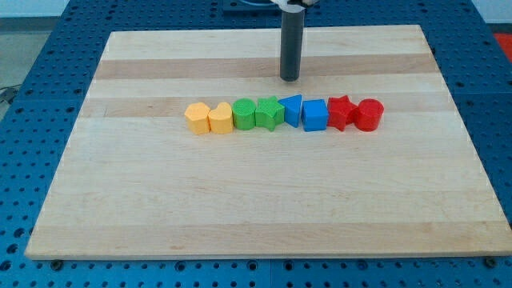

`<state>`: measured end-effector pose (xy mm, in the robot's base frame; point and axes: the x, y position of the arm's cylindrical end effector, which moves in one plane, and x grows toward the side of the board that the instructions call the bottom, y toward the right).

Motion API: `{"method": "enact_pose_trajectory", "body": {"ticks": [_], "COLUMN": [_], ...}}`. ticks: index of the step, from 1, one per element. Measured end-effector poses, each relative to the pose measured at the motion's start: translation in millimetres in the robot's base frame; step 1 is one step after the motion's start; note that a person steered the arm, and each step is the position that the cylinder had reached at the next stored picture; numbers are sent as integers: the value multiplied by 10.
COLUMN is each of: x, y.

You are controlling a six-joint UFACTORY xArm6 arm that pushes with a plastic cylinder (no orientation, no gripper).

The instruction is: Move the triangle to the bottom side

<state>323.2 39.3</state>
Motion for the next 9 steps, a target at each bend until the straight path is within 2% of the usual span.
{"method": "enact_pose_trajectory", "body": {"ticks": [3,4,5,6,7,8,9], "x": [695,772,689,403,572,1112,1335], "y": [20,26,26,14,38,123,143]}}
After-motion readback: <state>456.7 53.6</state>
